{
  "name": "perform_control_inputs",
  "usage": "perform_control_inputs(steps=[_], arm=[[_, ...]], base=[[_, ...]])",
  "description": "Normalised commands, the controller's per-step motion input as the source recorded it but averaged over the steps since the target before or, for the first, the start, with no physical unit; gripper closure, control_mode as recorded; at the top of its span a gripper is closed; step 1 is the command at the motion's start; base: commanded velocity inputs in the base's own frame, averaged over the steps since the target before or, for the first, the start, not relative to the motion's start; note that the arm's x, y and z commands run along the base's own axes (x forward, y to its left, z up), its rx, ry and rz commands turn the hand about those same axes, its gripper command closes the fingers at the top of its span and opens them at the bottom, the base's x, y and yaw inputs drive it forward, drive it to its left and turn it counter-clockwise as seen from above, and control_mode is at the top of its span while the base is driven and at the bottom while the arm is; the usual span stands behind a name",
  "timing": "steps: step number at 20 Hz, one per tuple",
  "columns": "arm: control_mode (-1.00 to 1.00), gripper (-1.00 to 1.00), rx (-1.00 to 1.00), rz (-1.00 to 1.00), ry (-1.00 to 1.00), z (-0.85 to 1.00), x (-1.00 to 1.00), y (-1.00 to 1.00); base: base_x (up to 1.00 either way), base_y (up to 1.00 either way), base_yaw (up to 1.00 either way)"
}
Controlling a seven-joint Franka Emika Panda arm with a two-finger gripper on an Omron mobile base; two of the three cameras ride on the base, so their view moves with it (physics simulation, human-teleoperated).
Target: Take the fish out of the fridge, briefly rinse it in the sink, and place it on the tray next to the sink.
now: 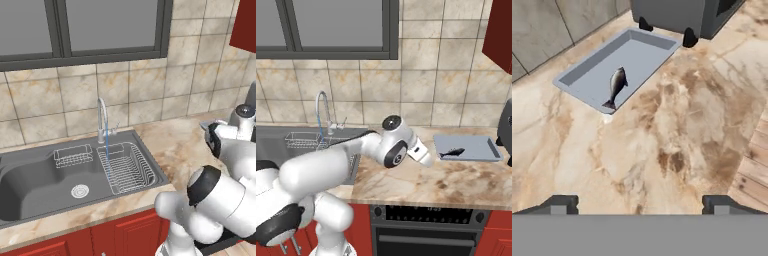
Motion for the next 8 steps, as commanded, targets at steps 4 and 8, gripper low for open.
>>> perform_control_inputs(steps=[4,8], arm=[[-1.00,-1.00,-0.07,0.13,0.00,0.61,-0.49,1.00],[-1.00,-1.00,0.05,0.19,0.06,0.24,-0.07,1.00]], base=[[0.00,0.00,0.00],[0.00,0.00,0.00]])
